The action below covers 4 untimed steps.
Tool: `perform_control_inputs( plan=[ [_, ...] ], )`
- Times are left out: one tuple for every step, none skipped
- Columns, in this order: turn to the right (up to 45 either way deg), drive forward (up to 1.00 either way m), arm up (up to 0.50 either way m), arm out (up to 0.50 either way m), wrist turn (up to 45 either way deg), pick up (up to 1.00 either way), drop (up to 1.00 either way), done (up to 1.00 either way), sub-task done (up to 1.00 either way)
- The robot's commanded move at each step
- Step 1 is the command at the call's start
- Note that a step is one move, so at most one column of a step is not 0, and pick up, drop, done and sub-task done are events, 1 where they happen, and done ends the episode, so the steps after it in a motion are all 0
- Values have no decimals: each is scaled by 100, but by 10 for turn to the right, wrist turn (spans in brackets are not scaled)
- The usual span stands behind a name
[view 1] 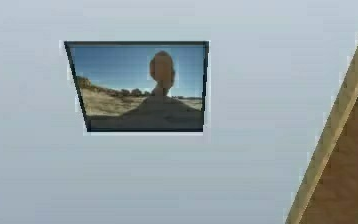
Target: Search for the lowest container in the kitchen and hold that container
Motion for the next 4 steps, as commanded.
perform_control_inputs(
  plan=[
    [450,0,0,0,0,0,0,0,0],
    [240,0,0,0,0,0,0,0,0],
    [0,100,0,0,0,0,0,0,0],
    [60,0,0,0,0,0,0,0,0]
  ],
)
